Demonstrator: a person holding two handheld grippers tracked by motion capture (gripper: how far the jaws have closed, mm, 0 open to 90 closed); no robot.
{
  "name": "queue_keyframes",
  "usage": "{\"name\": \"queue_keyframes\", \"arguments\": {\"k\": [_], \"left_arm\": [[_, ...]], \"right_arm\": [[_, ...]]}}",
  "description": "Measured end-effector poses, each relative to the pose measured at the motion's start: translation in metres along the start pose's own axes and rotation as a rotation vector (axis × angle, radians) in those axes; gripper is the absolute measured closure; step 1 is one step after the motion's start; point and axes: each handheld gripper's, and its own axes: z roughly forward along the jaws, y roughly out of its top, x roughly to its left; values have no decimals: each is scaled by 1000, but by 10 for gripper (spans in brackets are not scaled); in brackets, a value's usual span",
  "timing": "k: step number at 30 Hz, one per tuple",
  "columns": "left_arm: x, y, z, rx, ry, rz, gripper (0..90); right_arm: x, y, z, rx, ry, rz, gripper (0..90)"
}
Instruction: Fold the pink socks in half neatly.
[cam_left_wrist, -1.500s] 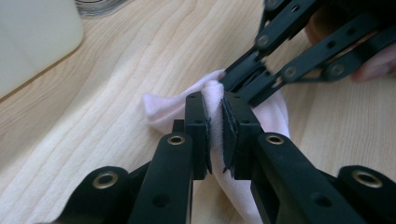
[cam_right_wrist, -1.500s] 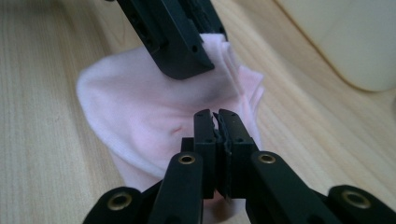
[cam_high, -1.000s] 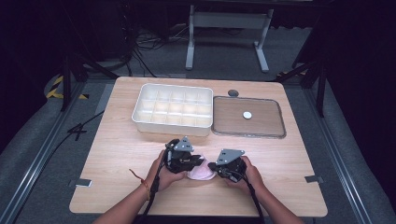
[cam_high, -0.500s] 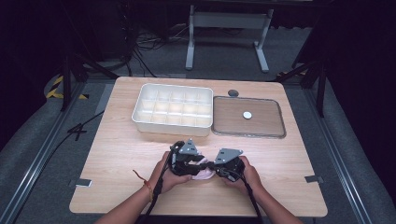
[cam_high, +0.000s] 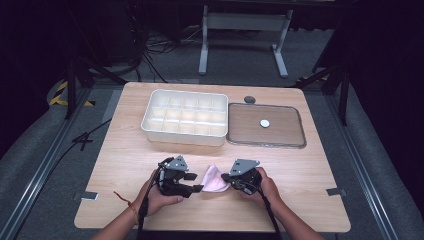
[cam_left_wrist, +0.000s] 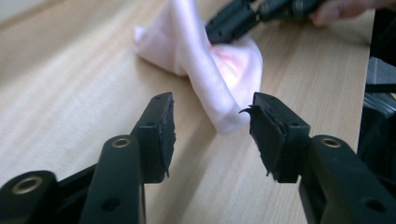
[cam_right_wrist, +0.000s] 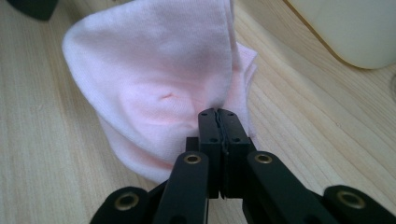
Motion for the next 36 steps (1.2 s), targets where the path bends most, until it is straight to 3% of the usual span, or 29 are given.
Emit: {"name": "queue_keyframes", "arguments": {"k": [3,7,10,12,18,24,32,36], "left_arm": [[-4,-1,8,4,4,15,559],[-6,4,11,-34,-3,33,667],[-10,8,14,-47,17,57,776],[-12,9,14,-53,32,76,797],[-14,15,13,-71,48,92,812],[-20,27,21,-55,66,133,812],[-32,34,42,16,104,224,810],[-33,36,45,24,117,233,812]], "right_arm": [[0,0,0,-1,1,-1,899],[1,0,0,0,-2,-5,899],[1,0,0,2,-8,-7,899],[2,1,0,2,-5,-9,899],[2,1,0,6,-10,-16,899],[2,2,1,4,-13,-1,899],[0,1,1,-3,2,21,898],[-3,0,-2,-4,6,34,865]]}}
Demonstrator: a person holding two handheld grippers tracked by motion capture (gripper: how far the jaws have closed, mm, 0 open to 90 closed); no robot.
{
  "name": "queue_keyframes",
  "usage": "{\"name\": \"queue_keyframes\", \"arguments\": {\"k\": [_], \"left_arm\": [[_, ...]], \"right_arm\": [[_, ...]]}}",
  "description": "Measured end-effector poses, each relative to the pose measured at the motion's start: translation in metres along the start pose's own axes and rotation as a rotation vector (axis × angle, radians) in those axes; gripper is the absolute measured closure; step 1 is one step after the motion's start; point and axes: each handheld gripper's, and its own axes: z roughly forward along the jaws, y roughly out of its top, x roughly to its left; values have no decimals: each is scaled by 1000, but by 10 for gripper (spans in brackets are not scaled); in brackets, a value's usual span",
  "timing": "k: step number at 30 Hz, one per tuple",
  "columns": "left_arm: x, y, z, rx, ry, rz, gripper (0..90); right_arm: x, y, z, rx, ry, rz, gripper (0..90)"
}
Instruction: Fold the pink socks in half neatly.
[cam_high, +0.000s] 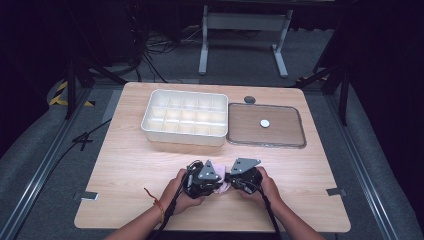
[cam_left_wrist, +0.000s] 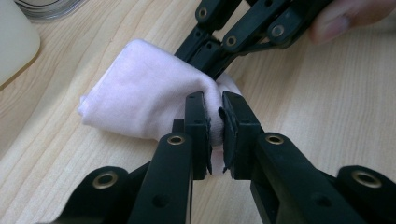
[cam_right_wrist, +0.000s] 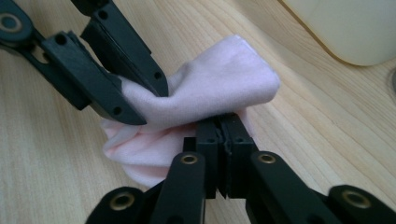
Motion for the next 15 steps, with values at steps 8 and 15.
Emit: {"name": "queue_keyframes", "arguments": {"k": [8,15], "left_arm": [[0,2,2,10,1,4,813],[1,5,5,37,-10,6,812]], "right_arm": [[-15,7,-31,-98,-20,43,858],[-6,25,-35,-145,-1,-7,848]]}}
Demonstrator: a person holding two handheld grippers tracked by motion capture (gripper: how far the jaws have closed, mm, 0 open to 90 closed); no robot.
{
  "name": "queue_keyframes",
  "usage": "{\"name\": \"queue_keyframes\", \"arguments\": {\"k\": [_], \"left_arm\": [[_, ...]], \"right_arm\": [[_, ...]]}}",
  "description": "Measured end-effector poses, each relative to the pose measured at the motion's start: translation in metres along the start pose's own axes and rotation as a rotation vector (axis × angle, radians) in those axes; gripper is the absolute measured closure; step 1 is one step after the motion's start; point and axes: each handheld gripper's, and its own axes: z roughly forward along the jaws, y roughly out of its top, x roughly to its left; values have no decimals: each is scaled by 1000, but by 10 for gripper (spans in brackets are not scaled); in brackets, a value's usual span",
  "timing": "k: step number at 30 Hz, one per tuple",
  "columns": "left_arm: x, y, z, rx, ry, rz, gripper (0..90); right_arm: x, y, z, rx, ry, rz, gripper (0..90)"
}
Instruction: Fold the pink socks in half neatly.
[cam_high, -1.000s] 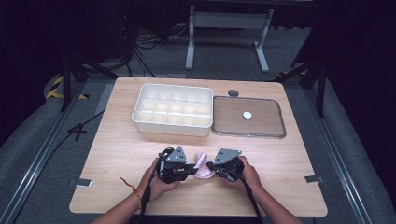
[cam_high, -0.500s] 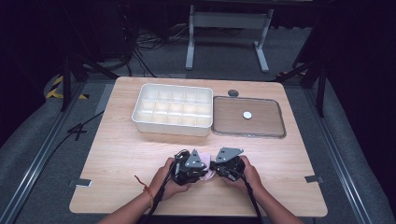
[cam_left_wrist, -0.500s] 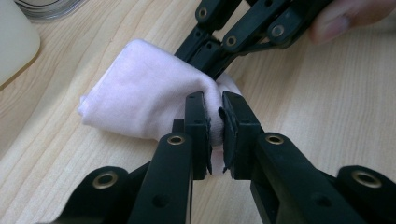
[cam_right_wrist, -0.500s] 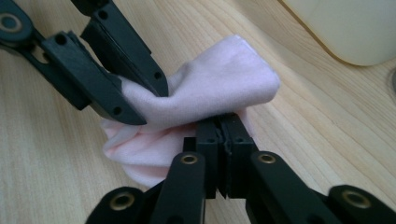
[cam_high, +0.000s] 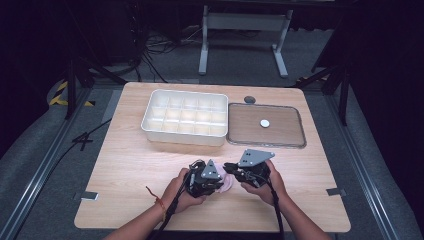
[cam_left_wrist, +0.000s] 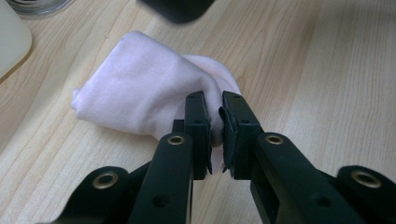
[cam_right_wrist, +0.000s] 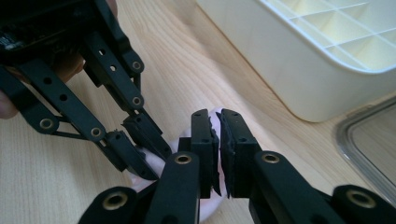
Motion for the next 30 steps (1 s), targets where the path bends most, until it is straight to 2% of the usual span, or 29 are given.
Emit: {"name": "queue_keyframes", "arguments": {"k": [7,12,16,18,21,23,25,27,30], "left_arm": [[0,2,2,10,5,11,807],[-5,1,5,11,4,22,765],[-8,0,4,16,5,33,751],[-10,-1,2,16,-13,44,736],[-16,-3,-4,4,-55,78,712],[-20,-4,-11,-14,-99,108,709],[-23,-4,-18,-22,-89,142,704],[-20,-4,-22,-41,-77,149,697],[-9,-3,-24,-82,-63,114,719]], "right_arm": [[1,-1,18,42,22,-10,885],[1,-13,33,110,29,-8,890],[-2,-17,34,106,36,9,892],[-2,-18,34,106,39,15,893],[-3,-20,34,102,37,19,893],[-3,-20,34,103,38,21,894],[-3,-20,35,102,38,16,894],[-3,-20,35,102,40,16,894],[-2,-20,35,104,37,18,894]]}}
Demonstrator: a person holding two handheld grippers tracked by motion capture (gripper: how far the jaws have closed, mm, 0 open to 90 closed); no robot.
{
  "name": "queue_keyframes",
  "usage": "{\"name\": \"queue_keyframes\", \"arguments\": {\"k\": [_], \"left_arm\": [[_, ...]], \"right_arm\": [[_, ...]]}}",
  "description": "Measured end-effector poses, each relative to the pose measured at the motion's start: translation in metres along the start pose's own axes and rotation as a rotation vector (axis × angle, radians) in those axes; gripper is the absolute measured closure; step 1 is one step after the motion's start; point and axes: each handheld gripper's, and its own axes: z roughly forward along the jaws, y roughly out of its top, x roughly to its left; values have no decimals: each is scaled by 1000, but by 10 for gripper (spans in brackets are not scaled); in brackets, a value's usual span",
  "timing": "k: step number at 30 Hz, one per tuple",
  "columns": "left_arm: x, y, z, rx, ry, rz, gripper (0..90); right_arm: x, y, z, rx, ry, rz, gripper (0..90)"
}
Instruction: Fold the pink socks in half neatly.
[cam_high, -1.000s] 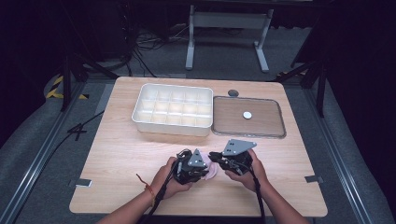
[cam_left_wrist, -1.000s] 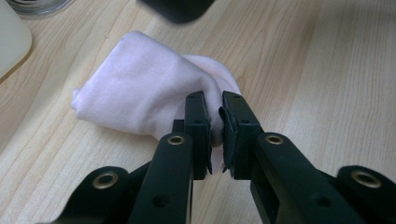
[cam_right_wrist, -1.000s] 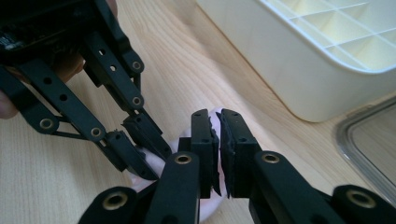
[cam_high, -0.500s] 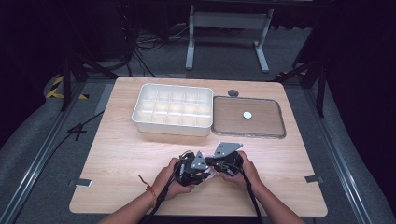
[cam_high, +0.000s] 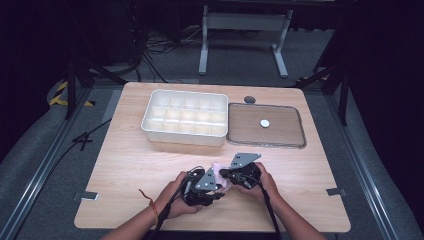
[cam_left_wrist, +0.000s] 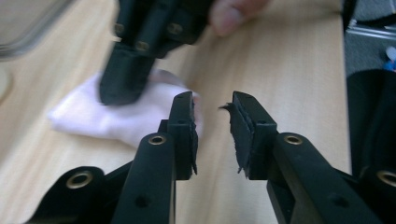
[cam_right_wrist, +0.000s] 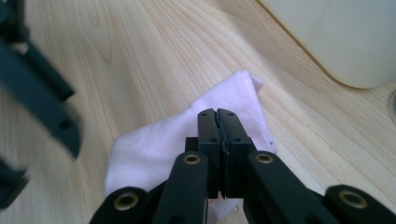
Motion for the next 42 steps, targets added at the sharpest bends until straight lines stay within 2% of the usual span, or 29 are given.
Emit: {"name": "queue_keyframes", "arguments": {"k": [5,8,9,12,18,21,23,27,32,37,40,42], "left_arm": [[14,-1,6,-4,11,-21,824],[16,-2,15,7,6,-1,889],[15,-2,18,23,4,17,893],[13,-6,28,53,7,22,896],[14,-11,30,40,-2,-7,897],[13,-11,31,31,3,-10,897],[13,-11,30,33,3,-11,897],[13,-11,31,31,3,-12,897],[12,-11,31,31,13,-6,897],[10,-12,30,31,9,-19,897],[8,-11,30,32,15,-8,897],[9,-11,31,27,10,-18,897]], "right_arm": [[0,0,0,-1,4,19,898],[0,0,0,1,2,17,898],[1,0,0,0,2,18,898],[1,-1,0,-2,0,17,898],[0,0,-1,-5,-2,12,898],[-1,1,-3,-9,-40,-2,898],[-4,0,-2,-12,-64,11,899],[-5,-1,0,-9,-85,12,899],[-6,-1,2,-11,-82,21,900],[-6,-3,2,-16,-84,30,900],[-6,-4,2,-17,-78,33,900],[-7,-4,2,-20,-75,37,900]]}}
